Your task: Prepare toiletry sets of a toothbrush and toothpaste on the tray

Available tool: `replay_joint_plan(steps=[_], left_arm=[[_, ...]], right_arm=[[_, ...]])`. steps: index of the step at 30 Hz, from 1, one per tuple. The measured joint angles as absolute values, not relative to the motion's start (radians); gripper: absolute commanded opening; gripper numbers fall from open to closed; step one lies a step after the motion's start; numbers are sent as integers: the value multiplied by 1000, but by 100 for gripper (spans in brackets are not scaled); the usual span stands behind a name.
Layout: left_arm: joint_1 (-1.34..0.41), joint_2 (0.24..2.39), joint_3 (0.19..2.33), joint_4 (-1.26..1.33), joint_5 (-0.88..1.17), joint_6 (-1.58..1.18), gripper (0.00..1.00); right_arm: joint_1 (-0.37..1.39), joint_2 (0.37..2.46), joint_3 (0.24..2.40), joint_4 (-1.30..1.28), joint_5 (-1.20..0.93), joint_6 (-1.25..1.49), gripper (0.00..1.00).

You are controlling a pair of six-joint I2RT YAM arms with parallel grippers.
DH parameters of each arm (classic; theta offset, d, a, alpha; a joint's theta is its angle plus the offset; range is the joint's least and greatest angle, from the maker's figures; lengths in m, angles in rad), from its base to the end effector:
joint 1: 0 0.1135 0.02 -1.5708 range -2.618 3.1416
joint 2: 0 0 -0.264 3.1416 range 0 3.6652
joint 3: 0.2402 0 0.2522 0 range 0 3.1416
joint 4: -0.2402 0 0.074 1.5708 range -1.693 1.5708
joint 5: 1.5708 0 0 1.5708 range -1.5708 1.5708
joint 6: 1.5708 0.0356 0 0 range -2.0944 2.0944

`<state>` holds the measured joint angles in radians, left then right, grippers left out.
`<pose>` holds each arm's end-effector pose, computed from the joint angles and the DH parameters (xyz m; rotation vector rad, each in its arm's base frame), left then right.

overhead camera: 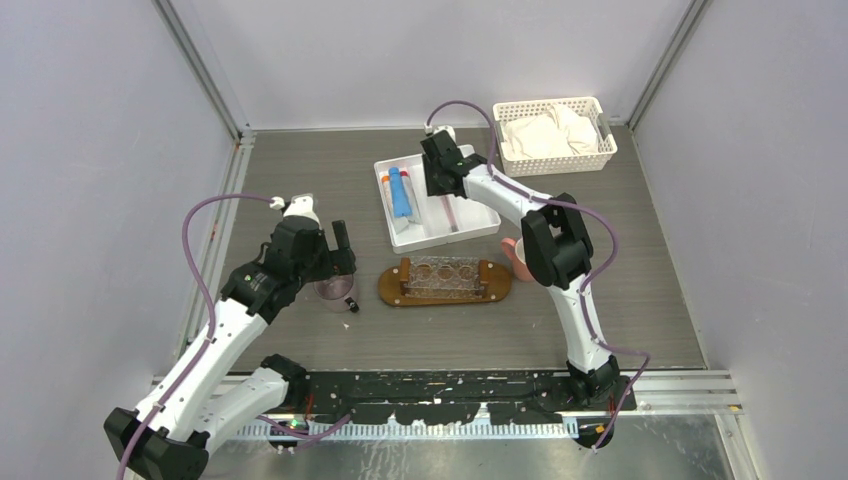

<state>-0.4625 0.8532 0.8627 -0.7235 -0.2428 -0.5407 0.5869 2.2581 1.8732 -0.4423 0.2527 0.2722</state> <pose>0.1585 -0.0695 0.3036 -0.2150 2.2622 -0.2555 0.4300 0.2753 0.2014 -0.2548 2.3531 0.1109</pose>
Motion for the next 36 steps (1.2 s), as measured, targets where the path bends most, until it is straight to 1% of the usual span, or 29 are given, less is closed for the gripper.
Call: replay_joint_plan(steps=[7,13,23,30,36], left_arm=[[-463,853,863,-723,-243,-541,98],[-463,853,863,-723,-243,-540,98],[-463,853,863,-723,-243,-541,98],[-463,853,863,-723,-243,-540,98],[-463,853,863,-723,-243,-540,97]], right_arm=[[587,2267,1926,-459,291,239,42],[587,2273,1912,-452,263,236,42],[590,2338,1974,-477,231,233,42],[590,2399,2026,-500,274,239,42],[597,2403,2037,-510,331,245,41]])
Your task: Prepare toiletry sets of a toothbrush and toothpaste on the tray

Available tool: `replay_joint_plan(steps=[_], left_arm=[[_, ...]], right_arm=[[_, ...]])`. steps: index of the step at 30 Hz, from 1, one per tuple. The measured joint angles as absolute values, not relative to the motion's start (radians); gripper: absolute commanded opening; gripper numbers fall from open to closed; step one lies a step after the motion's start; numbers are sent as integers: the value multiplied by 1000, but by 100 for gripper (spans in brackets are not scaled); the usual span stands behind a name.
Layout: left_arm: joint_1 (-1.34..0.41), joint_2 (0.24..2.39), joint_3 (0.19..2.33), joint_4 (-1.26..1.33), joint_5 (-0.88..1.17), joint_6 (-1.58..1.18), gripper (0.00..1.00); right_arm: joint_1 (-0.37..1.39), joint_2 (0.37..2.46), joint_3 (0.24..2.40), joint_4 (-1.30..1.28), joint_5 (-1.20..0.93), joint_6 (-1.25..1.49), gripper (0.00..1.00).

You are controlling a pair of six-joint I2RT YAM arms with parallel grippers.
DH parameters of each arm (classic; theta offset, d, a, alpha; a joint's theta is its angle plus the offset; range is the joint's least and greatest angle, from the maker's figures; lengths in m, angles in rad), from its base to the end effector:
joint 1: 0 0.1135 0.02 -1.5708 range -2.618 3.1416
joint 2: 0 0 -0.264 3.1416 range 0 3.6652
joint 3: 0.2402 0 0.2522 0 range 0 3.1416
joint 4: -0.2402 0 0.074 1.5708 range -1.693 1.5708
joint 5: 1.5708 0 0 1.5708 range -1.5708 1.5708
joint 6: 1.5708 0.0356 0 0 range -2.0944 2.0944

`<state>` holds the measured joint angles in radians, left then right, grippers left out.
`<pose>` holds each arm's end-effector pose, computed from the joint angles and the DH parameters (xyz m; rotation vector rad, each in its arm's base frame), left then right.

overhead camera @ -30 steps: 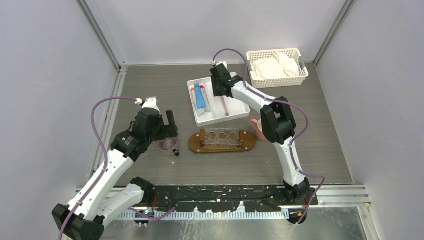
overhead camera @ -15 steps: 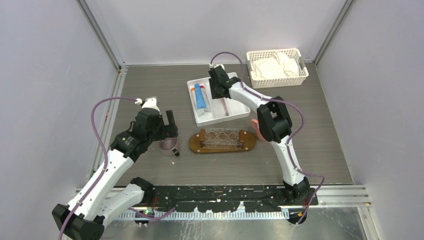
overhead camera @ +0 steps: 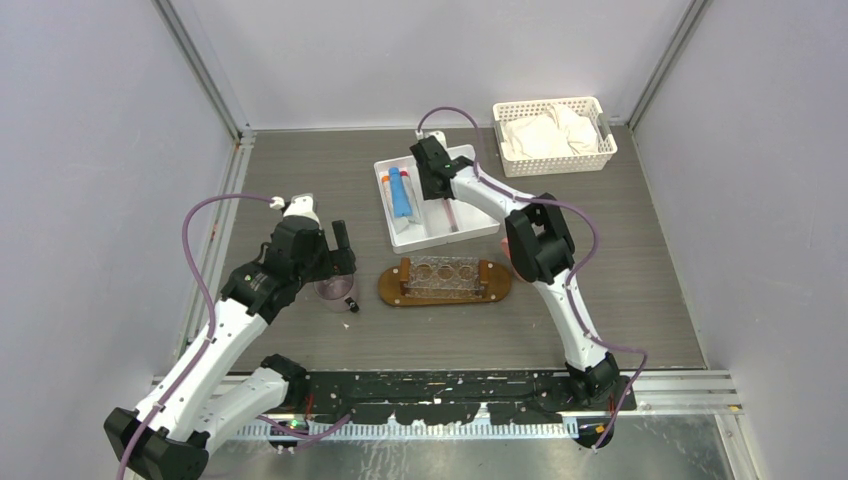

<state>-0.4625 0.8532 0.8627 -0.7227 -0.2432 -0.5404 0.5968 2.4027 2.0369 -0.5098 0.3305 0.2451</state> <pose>0.1585 -0.0695 0.3037 -0.2149 2.2614 -0.2554 0.4485 0.2907 0.1770 -0.2747 2.3680 -0.0099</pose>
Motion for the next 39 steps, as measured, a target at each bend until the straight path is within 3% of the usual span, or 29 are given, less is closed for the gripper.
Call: replay_joint_plan(steps=[20,30,35,39], left_arm=[[-463,853,861,-722,-243,-541,97],[-463,853,861,-722,-243,-541,96],[-463,853,861,-722,-243,-541,97],[-463,853,861,-722,-243,-541,96]], right_arm=[[596,2403,2021,-544,477,354,41],[546,2411,2016,-561,452,453,40],[534,2413,2016,-552,431,474,31],[525,2413,2014,-546,411,480,33]])
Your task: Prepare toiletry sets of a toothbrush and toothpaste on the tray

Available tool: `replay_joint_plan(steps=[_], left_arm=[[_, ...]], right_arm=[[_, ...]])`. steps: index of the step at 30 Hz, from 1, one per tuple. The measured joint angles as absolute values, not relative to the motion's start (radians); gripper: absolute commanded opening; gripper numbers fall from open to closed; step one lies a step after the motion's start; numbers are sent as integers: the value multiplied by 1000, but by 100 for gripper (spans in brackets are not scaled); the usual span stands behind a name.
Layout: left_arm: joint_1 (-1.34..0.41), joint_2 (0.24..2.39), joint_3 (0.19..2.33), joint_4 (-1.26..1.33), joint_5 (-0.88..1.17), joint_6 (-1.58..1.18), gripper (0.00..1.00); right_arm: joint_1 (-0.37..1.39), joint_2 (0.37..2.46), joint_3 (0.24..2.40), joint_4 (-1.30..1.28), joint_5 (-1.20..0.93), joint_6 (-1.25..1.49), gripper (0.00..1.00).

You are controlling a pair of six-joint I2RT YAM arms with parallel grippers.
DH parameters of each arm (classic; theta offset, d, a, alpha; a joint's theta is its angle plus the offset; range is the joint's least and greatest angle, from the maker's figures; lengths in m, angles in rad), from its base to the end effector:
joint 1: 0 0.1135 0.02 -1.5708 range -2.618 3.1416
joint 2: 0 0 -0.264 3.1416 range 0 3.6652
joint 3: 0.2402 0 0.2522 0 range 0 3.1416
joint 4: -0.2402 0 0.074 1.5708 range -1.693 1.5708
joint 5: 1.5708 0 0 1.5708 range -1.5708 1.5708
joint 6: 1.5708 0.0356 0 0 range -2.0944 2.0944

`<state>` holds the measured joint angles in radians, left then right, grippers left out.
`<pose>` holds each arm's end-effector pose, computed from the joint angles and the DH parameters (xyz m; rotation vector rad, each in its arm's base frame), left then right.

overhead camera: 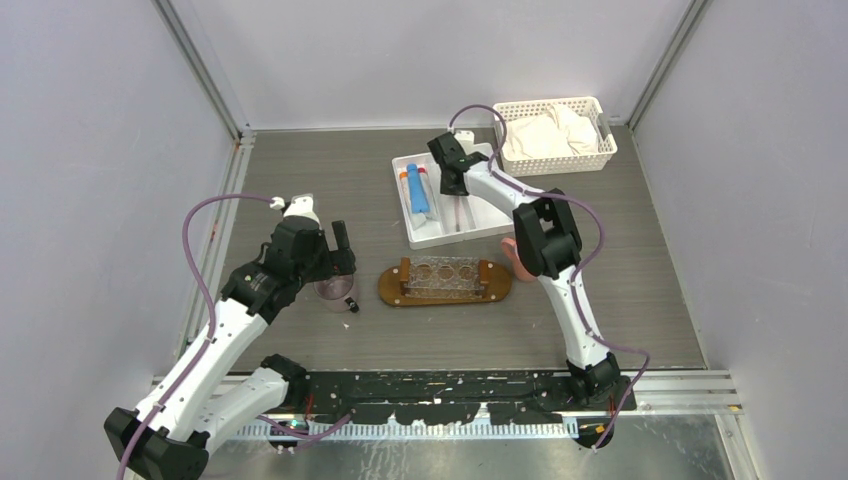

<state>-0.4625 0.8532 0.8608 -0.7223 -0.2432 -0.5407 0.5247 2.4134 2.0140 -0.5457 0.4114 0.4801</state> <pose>0.1585 -0.0695 0.3031 -0.2151 2.2627 -0.2547 0.4645 0.2524 0.1628 0.1086 2.4068 -0.0652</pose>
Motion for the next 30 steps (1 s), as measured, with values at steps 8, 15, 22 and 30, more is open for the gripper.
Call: replay_joint_plan(steps=[8,15,22,30], left_arm=[[-463,853,861,-722,-243,-541,96],[-463,853,861,-723,-243,-541,96],[-463,848,861,-723,-244,-541,96],[-463,835,861,-723,-246,-542,96]], right_arm=[[516,2443,2059,-555,377,483,18],[510,2459,2087,-558,352,477,3],[506,2428,2039,-518,332,466,1],[497,2349,2004,-539,288,430,1]])
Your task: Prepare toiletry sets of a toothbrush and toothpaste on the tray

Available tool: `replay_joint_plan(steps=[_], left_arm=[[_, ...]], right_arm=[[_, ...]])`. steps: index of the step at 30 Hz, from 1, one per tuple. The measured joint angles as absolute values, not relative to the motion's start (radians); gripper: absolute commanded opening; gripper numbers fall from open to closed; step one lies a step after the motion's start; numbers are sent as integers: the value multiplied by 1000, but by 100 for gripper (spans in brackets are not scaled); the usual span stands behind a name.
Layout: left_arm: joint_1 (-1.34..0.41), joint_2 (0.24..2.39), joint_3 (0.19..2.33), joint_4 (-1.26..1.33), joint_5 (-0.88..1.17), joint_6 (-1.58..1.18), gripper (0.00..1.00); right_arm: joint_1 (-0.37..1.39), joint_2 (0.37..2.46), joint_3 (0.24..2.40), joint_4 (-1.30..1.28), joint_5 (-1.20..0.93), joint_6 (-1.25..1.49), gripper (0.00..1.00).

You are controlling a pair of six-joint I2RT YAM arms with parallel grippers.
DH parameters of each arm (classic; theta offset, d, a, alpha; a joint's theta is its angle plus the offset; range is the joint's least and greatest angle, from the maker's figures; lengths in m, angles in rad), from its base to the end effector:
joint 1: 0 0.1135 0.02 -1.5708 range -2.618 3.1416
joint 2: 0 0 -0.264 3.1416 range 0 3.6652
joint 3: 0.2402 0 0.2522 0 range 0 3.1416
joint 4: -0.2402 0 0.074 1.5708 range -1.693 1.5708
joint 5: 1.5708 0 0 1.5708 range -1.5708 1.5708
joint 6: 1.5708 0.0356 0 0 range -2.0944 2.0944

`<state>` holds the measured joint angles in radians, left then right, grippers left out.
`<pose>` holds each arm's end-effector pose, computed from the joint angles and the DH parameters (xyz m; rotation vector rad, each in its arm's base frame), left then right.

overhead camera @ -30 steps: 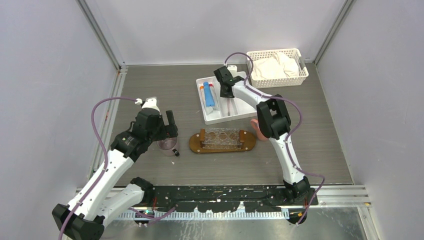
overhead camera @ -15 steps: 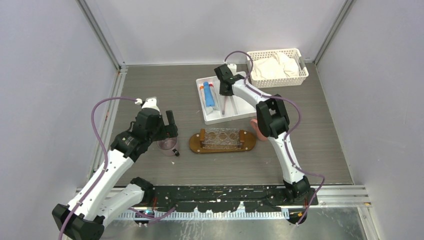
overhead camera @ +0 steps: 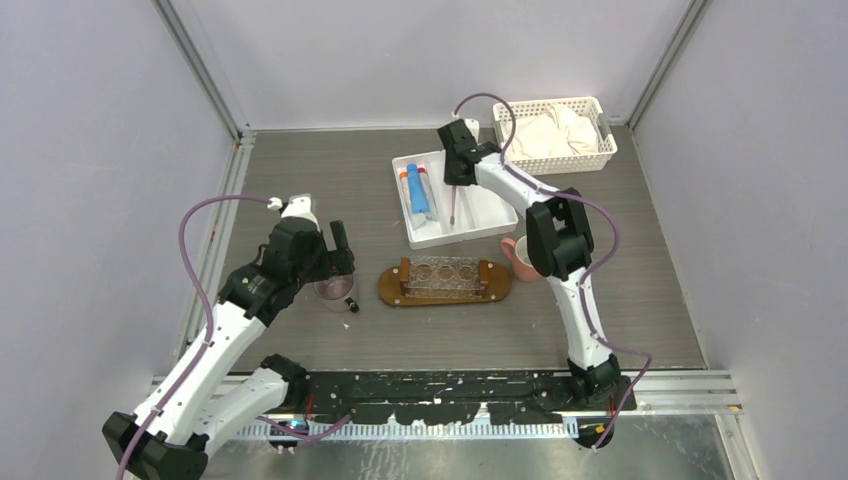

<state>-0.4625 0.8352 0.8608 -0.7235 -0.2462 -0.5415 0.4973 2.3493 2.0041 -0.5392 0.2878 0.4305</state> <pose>0.1554 -0.0678 0.3057 -0.2189 2.2461 -0.2613 0.4660 0.2414 0.1914 0.0441 2.4073 0.0728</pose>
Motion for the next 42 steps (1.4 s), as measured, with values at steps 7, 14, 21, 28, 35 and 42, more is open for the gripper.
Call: replay_joint_plan(steps=[7,14,21,28,35,42], left_arm=[[-463,829,862,-725,-254,-542,96],[-463,790,862,-744,-271,-543,96],[-463,694,862,-773,-289,-569,96],[-463,579,862,-804,-306,-603,96],[-463,457,853,-842,-334,-636,96],[-463,409,802,-861,-337,-669,96]], right_arm=[[495,2192,2014,-551,253,421,1],[495,2105,2094,-588,78,457,1],[554,2118,2247,-758,-181,503,1],[738,2185,2369,-891,-390,511,1],[886,2353,2445,-1048,-473,500,1],[964,2455,2438,-1192,-457,473,1]])
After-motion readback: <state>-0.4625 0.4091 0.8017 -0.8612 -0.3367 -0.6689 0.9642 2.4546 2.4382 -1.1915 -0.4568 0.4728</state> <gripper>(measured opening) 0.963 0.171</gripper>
